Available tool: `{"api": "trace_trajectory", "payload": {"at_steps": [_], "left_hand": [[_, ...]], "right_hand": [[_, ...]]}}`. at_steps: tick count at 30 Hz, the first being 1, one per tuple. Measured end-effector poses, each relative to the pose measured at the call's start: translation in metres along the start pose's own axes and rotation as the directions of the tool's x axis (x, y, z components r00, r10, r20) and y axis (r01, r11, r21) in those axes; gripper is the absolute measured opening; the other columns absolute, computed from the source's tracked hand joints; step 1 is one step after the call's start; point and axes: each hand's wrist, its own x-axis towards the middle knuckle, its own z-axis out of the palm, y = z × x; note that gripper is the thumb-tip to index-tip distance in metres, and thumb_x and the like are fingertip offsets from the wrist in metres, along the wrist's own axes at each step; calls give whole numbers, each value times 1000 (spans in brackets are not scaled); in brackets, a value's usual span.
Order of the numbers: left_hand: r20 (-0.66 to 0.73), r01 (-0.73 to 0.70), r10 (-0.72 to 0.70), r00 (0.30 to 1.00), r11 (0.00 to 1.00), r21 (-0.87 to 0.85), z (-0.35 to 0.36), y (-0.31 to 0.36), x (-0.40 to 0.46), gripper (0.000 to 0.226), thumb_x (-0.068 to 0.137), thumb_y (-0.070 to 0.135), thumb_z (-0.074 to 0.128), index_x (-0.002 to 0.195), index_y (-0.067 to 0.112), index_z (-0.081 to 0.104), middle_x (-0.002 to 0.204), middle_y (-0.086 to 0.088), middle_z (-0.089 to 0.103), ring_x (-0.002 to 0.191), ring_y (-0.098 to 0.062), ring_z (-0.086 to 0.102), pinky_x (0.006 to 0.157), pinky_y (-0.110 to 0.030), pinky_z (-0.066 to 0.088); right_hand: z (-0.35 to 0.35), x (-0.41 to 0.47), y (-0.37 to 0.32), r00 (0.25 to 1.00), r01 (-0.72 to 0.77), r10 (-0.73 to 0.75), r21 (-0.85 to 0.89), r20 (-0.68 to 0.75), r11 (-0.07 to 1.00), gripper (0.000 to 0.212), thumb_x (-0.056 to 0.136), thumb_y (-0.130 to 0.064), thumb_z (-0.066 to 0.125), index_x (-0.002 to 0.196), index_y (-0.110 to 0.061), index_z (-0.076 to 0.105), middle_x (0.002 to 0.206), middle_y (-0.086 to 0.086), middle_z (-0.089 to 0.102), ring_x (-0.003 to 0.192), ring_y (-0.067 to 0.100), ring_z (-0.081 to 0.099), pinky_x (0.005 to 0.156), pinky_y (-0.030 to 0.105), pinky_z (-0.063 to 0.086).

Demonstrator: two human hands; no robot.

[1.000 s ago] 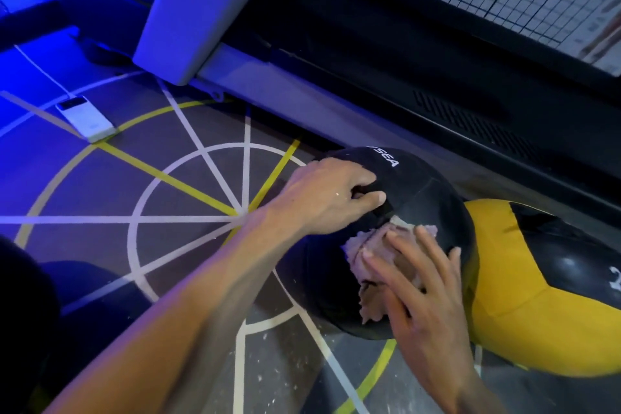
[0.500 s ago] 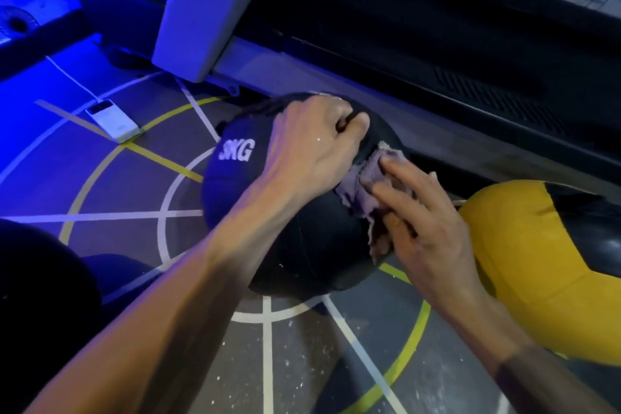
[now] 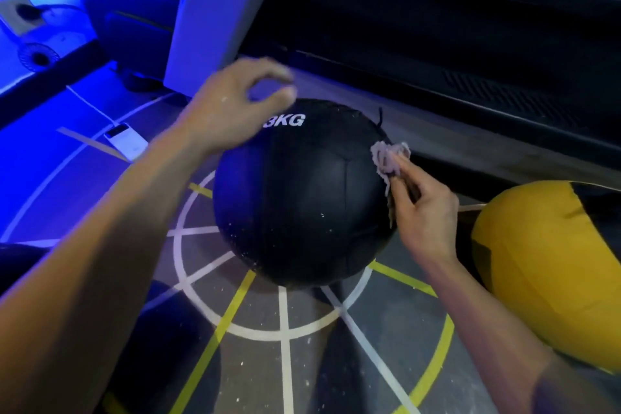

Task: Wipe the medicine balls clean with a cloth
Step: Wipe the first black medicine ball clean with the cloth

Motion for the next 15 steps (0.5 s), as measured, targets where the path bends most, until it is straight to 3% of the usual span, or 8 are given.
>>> {"api": "trace_trajectory", "payload": {"at_steps": [1, 3, 6, 8, 10, 12, 15], "left_hand": [[66, 89, -89, 994, 996, -5, 3, -17, -14, 40, 95, 55, 64, 128, 33, 66, 132, 16, 60, 122, 5, 51, 103, -8, 33], [189, 198, -174, 966, 973, -118, 19, -40, -34, 55, 91, 65, 61, 142, 43, 57, 153, 18, 45, 142, 7, 35, 112, -14, 23], [134, 218, -192, 972, 951, -218, 36, -48, -42, 57, 90, 61, 58, 145, 51, 49, 163, 19, 30, 145, 11, 23, 116, -19, 17], [123, 232, -212, 970, 954, -189, 37, -45, -37, 57, 90, 65, 58, 144, 55, 49, 163, 20, 30, 146, 6, 24, 118, -24, 19], [133, 235, -216, 967, 959, -157, 39, -45, -30, 56, 88, 71, 57, 142, 59, 48, 163, 21, 31, 150, -1, 25, 124, -34, 19], [127, 230, -213, 969, 963, -141, 42, -46, -28, 56, 85, 79, 57, 138, 65, 48, 162, 22, 32, 152, -8, 25, 126, -44, 20], [122, 231, -212, 970, 958, -169, 44, -45, -33, 62, 76, 86, 54, 135, 69, 47, 161, 24, 33, 152, -12, 25, 125, -49, 21]], "right_hand": [[1, 2, 1, 1000, -18, 18, 25, 2, 1000, 38, 98, -7, 64, 133, -23, 67, 127, -18, 66, 122, -5, 59, 107, 16, 45], [5, 11, 2, 996, -85, 87, 71, -30, 994, 36, 98, -8, 64, 130, -22, 70, 125, -20, 66, 120, -11, 58, 108, 18, 45], [20, 24, -7, 983, -95, 102, 54, -152, 994, 25, 95, -10, 68, 118, -18, 76, 114, -9, 67, 103, -9, 61, 100, 29, 49], [36, 14, -21, 989, -3, 8, 28, -149, 1000, 22, 92, -14, 69, 111, -20, 77, 108, -7, 61, 99, 5, 62, 94, 37, 52], [48, -16, -33, 976, 213, -215, -56, -38, 976, 21, 90, -13, 72, 109, -21, 76, 109, -6, 57, 99, 14, 59, 87, 35, 51], [52, -51, -31, 904, 425, -409, -148, 126, 893, 25, 89, -8, 71, 112, -18, 72, 112, -3, 56, 100, 18, 55, 83, 36, 49], [41, -68, -15, 751, 634, -519, -228, 407, 739, 29, 90, -15, 58, 119, -21, 60, 119, -2, 50, 103, 22, 53, 79, 43, 53]]}}
